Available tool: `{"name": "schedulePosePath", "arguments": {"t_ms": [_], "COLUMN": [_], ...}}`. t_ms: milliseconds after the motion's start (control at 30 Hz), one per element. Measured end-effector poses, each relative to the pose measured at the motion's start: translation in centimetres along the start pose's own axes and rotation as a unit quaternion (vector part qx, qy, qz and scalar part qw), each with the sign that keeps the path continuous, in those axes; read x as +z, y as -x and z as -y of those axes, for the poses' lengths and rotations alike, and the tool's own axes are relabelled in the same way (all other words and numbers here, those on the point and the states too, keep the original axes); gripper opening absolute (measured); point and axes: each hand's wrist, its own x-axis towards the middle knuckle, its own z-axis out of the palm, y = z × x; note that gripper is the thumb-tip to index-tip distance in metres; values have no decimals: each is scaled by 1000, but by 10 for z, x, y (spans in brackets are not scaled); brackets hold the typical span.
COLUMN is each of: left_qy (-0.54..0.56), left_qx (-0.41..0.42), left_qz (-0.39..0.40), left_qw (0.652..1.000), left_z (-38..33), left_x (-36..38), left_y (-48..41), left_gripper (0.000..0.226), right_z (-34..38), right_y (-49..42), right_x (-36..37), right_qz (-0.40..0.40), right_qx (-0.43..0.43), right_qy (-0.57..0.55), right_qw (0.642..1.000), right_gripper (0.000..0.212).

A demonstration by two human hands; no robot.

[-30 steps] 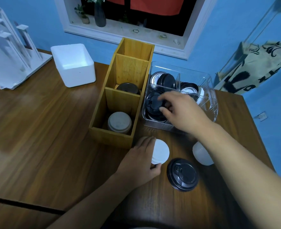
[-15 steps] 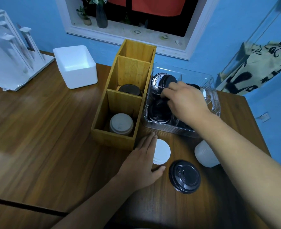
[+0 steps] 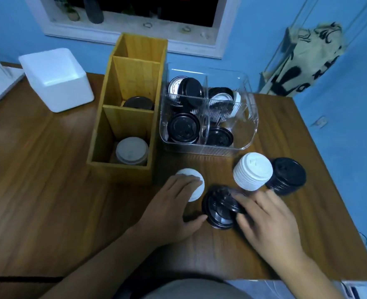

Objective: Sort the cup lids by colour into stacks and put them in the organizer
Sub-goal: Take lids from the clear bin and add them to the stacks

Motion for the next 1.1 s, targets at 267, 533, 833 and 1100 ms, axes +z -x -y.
{"name": "schedulePosePath", "arguments": {"t_ms": [267,533,833,1100], "left_qy": [-20,-25,-6,-25], "left_qx": [41,16,-3,-10], "left_qz": [16,104,103,116], "left_qw": [999,994,995,993], "left_z": [-16,-21,-22,-20], "left_x": [11,21,25,30], "left_y": [-1,-4,-8,-8], "left_gripper": [71,103,104,106], "right_z": [-5,-19,-6,12], "right_y": [11,-2,8,13], "right_x": [1,9,-3,18], "right_qz": [84,199,37,75], "right_qx": [-1,91,178,171], "right_qy": [-131,-353,-263,-248], "right_qw": [988,910,947,951], "right_gripper": [39,36,61,75]}}
